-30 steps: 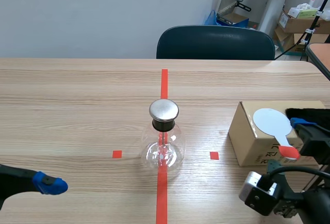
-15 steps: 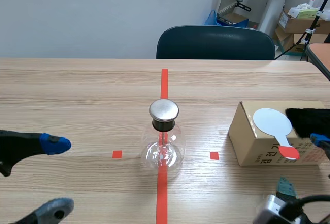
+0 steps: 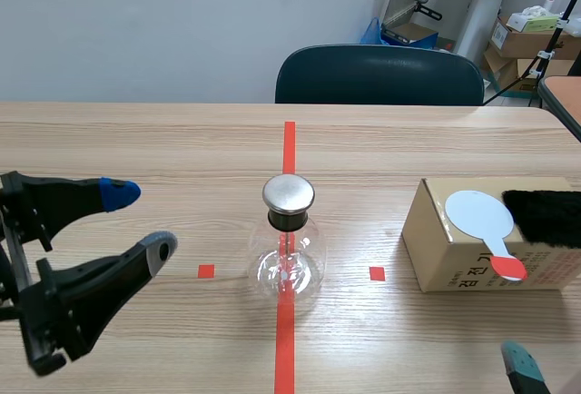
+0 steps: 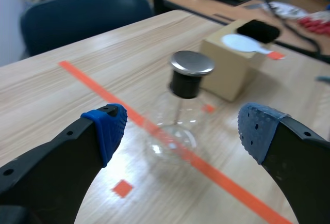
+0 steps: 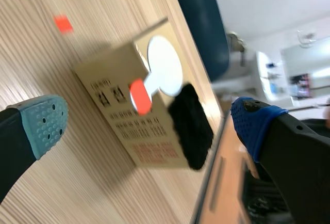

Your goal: Do the electroscope experiment

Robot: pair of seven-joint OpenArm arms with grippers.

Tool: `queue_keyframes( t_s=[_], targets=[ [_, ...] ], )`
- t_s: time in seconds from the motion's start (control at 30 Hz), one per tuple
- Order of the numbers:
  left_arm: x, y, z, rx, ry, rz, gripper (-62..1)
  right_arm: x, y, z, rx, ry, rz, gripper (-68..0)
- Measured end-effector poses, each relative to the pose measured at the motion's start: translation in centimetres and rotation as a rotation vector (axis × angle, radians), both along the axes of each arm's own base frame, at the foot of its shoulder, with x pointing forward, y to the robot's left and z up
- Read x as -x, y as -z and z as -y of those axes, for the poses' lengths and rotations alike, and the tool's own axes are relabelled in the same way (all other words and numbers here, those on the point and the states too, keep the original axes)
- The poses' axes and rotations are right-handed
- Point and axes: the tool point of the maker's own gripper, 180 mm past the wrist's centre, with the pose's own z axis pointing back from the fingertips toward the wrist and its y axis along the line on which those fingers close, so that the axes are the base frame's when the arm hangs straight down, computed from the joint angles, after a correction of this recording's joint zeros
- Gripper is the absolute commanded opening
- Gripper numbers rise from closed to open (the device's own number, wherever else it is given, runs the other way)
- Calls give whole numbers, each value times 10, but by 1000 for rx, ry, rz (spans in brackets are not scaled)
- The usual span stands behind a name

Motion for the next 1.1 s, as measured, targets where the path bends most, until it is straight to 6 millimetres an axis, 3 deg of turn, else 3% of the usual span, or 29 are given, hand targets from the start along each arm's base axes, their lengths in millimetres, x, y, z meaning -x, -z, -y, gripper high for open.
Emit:
queue_keyframes(
  t_s=[0.3,0.53,0.67,0.8,1.0,1.1],
  targets=[
    [-28,-7,-38,-41,-200,43,-144,1,-16,-40,-246,-256,-198,4],
    [-28,-3,-78,-65,-373,35,-144,-3,-34,-61,-366,-339,-241,4],
    [-24,-4,-91,-120,-420,74,-144,-5,-41,-70,-421,-383,-274,4],
    [-15,-10,-89,-156,-421,93,-144,-16,-53,-70,-493,-365,-244,4],
    [3,-34,-55,-109,-333,114,-144,-17,-53,-82,-510,-404,-269,4],
    [8,-39,-47,-96,-315,112,-144,-13,-51,-86,-523,-414,-284,4]
  ],
)
